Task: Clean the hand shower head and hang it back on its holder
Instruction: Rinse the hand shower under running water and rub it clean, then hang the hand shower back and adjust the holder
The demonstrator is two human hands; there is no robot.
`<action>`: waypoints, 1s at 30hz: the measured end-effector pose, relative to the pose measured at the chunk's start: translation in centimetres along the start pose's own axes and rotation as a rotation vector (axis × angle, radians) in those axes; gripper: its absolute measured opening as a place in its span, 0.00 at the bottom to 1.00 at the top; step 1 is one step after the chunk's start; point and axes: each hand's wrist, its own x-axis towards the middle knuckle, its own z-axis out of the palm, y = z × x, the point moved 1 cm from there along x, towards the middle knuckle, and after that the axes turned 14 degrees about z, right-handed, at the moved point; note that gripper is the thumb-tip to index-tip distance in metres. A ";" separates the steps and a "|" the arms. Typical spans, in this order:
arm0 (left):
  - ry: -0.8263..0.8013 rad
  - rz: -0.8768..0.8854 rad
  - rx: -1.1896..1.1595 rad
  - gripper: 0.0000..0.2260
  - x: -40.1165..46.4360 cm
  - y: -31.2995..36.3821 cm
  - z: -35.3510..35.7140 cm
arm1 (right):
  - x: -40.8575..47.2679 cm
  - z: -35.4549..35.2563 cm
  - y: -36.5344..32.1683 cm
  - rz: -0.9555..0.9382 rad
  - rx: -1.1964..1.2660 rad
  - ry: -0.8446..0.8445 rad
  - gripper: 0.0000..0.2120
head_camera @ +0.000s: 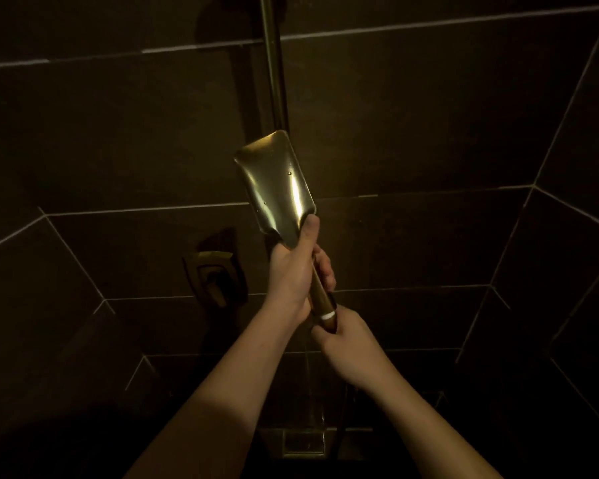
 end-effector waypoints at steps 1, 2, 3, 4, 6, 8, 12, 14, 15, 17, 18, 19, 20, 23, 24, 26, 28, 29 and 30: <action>0.020 0.003 0.005 0.23 0.3 0.2 0.2 | 0.2 -0.2 -0.3 0.000 -0.006 0.008 0.04; 0.040 0.004 -0.001 0.23 0.5 0.3 0.4 | 0.4 -0.4 -0.6 -0.003 -0.015 0.016 0.04; 0.062 0.005 -0.016 0.22 0.9 0.4 0.6 | 0.6 -0.5 -0.8 -0.015 -0.028 0.028 0.05; 0.085 0.006 -0.030 0.21 1.2 0.5 0.7 | 0.7 -0.7 -1.0 -0.033 -0.044 0.044 0.06; 0.116 0.008 -0.041 0.20 1.8 0.6 0.9 | 1.1 -0.9 -1.3 -0.062 -0.061 0.066 0.07; 0.127 0.007 -0.042 0.17 2.2 0.6 0.9 | 1.5 -1.1 -1.5 -0.071 -0.064 0.060 0.06; 0.198 -0.014 -0.063 0.08 2.6 0.4 0.6 | 2.1 -1.4 -1.7 -0.075 -0.102 0.051 0.03; 0.244 -0.042 -0.082 0.07 2.9 0.6 0.5 | 2.3 -1.6 -2.0 -0.079 -0.107 0.041 0.03; 0.261 -0.052 -0.088 0.08 3.1 0.7 0.4 | 2.5 -1.8 -2.3 -0.081 -0.113 0.030 0.04; 0.282 -0.059 -0.086 0.10 3.7 0.8 0.4 | 2.9 -1.9 -2.7 -0.093 -0.140 0.024 0.05; 0.287 -0.058 -0.082 0.11 4.0 0.9 0.4 | 3.2 -1.9 -2.8 -0.099 -0.151 0.025 0.04; 0.287 -0.057 -0.081 0.11 4.2 0.9 0.3 | 3.4 -1.9 -2.9 -0.101 -0.155 0.026 0.02; 0.285 -0.057 -0.082 0.12 4.5 0.8 0.3 | 3.7 -1.8 -2.9 -0.104 -0.156 0.029 0.00; 0.295 -0.072 -0.081 0.11 4.8 0.6 0.2 | 4.1 -1.5 -2.9 -0.111 -0.154 0.051 0.01; 0.312 -0.082 -0.098 0.09 5.1 0.6 0.1 | 4.0 -1.4 -2.9 -0.126 -0.154 0.074 0.01; 0.375 -0.108 -0.182 0.06 6.0 0.8 -0.3 | 3.8 -1.2 -2.6 -0.153 -0.156 0.117 0.05; 0.437 -0.109 -0.273 0.08 7.6 1.6 -1.5 | 3.4 -1.3 -1.9 -0.123 -0.163 0.116 0.06; 0.445 -0.093 -0.286 0.10 8.5 2.1 -2.3 | 3.3 -1.4 -1.5 -0.102 -0.175 0.106 0.06; 0.439 -0.072 -0.270 0.12 9.1 2.5 -3.0 | 3.4 -1.7 -1.1 -0.079 -0.194 0.095 0.06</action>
